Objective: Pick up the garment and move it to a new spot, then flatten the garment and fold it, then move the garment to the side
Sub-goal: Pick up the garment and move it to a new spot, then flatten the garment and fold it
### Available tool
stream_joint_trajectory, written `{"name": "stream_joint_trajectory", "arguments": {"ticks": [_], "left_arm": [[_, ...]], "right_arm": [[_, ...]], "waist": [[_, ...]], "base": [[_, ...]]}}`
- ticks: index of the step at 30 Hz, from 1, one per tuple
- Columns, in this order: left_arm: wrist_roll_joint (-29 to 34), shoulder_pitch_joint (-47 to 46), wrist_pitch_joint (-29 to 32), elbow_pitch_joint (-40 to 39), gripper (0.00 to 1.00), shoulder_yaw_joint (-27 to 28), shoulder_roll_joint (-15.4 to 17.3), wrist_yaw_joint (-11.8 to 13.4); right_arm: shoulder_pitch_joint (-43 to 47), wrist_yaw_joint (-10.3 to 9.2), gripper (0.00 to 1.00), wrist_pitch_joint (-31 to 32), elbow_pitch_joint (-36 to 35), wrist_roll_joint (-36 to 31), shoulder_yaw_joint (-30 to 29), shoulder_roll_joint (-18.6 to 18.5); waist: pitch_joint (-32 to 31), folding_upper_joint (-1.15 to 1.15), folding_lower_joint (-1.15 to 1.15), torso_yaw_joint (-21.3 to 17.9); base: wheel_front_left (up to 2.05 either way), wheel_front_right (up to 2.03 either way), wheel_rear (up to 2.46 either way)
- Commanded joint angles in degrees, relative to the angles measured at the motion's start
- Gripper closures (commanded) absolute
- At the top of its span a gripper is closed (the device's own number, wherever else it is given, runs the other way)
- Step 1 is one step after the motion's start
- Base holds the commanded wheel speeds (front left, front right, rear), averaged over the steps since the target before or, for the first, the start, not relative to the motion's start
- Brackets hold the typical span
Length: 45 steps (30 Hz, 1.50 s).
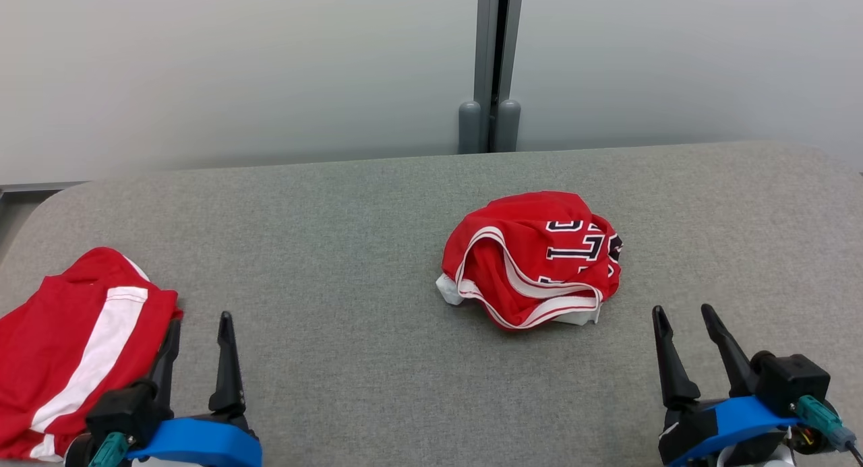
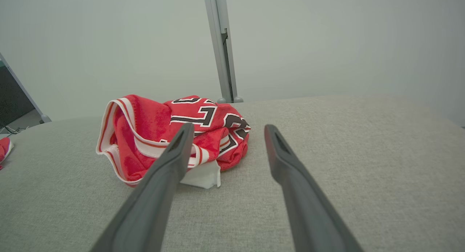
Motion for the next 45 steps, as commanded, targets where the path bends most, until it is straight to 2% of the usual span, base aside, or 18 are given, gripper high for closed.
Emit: {"name": "stream_joint_trajectory", "arguments": {"ticks": [1,14,21,26,34,35,36,37,38,42,45], "left_arm": [[0.71,0.9,-0.26,-0.29,0.0,1.01,-0.1,-0.08],[3.73,2.32,-0.27,0.3,0.0,3.84,-1.34,-2.13],[4.12,0.36,-0.28,-0.31,0.0,4.33,-1.61,-2.86],[4.37,-1.69,-0.28,-0.67,0.0,4.3,-1.07,-3.69],[4.65,-4.01,-0.28,0.4,0.0,3.41,-1.4,-4.38],[4.64,-4.17,-0.28,0.57,0.0,3.33,-1.53,-4.49],[4.65,-4.26,-0.28,0.64,0.0,3.39,-1.57,-4.54],[4.72,-4.24,-0.28,0.68,0.0,3.49,-1.61,-4.53],[4.74,-4.01,-0.28,0.73,0.0,3.59,-1.65,-4.53],[4.79,-2.58,-0.28,1.05,0.0,3.98,-1.9,-4.46],[4.72,-1.56,-0.28,1.03,0.0,4.36,-2.09,-4.37]], "right_arm": [[1.13,0.01,0.0,0.09,0.02,0.3,0.17,-0.23],[1.89,0.01,0.0,-0.11,0.42,1.63,0.27,-0.23],[-3.17,0.02,0.0,2.24,0.39,0.24,2.32,-0.21],[-9.67,0.01,0.0,6.53,5.11,0.6,3.53,-0.24],[-17.79,0.01,0.0,11.22,20.54,-2.33,2.6,-0.2],[-18.52,0.01,0.15,10.71,21.7,-2.37,3.02,-0.2],[-19.13,0.01,0.55,10.09,22.57,-2.54,3.66,-0.21],[-19.54,0.01,0.9,9.07,23.17,-2.7,4.26,-0.24],[-19.74,0.01,1.0,8.07,23.41,-2.72,4.79,-0.28],[-20.11,0.01,1.0,4.05,21.62,-1.93,6.63,-0.23],[-20.03,0.01,1.0,3.3,17.04,0.35,9.61,-0.23]], "waist": [[-0.1,0.0,0.01,-0.04],[0.67,0.0,0.01,-0.69],[3.91,0.0,0.01,0.19],[7.05,0.0,0.01,1.59],[9.22,0.0,0.01,4.06],[9.13,0.0,0.01,4.31],[8.99,0.0,0.01,4.45],[8.68,0.0,0.01,4.52],[8.34,0.0,0.01,4.52],[6.13,0.0,0.01,4.3],[4.22,0.0,0.01,3.6]], "base": [[0.0,0.0,0.0],[0.0,0.0,0.0],[0.0,0.0,0.0],[0.0,0.0,0.0],[0.0,0.0,0.0],[0.0,0.0,0.0],[0.0,0.0,0.0],[0.0,0.0,0.0],[0.0,0.0,0.0],[0.0,0.0,0.0],[0.0,0.0,0.0]]}}
